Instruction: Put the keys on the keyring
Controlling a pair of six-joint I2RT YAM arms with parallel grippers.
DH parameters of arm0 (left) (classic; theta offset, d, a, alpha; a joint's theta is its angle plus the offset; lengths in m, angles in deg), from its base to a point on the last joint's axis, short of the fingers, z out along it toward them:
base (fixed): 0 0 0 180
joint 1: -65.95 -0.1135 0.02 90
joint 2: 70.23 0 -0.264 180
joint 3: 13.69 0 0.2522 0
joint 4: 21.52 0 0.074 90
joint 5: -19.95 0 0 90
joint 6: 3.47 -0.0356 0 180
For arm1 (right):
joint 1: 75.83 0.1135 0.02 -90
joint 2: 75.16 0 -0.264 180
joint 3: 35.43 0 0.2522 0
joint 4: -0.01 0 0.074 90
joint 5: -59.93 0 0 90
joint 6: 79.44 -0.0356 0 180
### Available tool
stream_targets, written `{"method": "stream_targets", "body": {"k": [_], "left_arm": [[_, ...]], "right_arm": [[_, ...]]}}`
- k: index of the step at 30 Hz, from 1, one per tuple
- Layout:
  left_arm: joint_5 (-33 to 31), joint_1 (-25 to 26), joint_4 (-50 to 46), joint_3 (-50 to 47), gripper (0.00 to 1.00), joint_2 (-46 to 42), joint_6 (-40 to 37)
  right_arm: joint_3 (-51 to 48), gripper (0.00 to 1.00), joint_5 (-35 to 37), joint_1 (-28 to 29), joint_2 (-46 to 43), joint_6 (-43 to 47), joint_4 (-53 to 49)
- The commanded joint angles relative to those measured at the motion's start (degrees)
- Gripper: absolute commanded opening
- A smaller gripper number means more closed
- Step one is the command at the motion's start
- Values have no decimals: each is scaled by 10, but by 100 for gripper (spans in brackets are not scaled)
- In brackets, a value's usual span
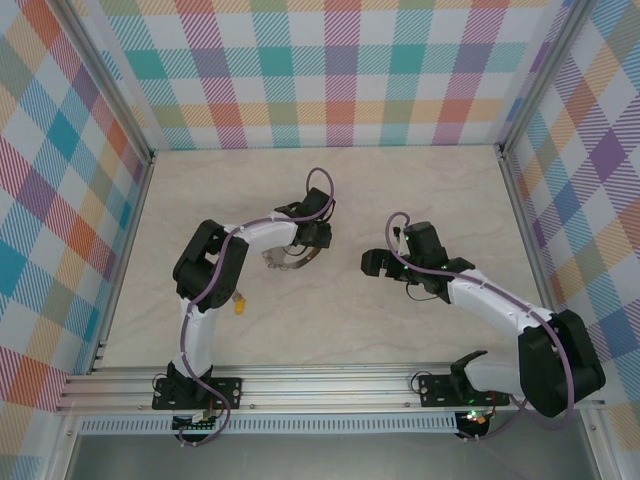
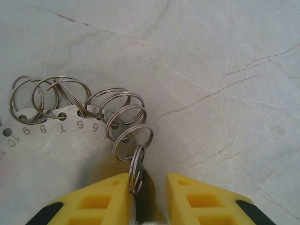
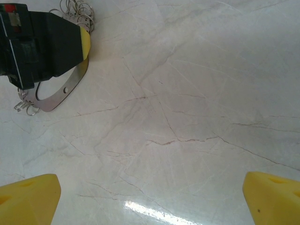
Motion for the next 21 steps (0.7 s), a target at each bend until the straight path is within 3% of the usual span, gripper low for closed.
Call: {"method": "stream_targets", "body": {"k": [1,21], "left_arm": [[6,-3,8,18,25,-4,4],[-22,-3,-12,46,21,15,-7]], "right_arm": [[14,100,-8,-2,4,1,0],[11,100,-8,-3,4,3,0]]}}
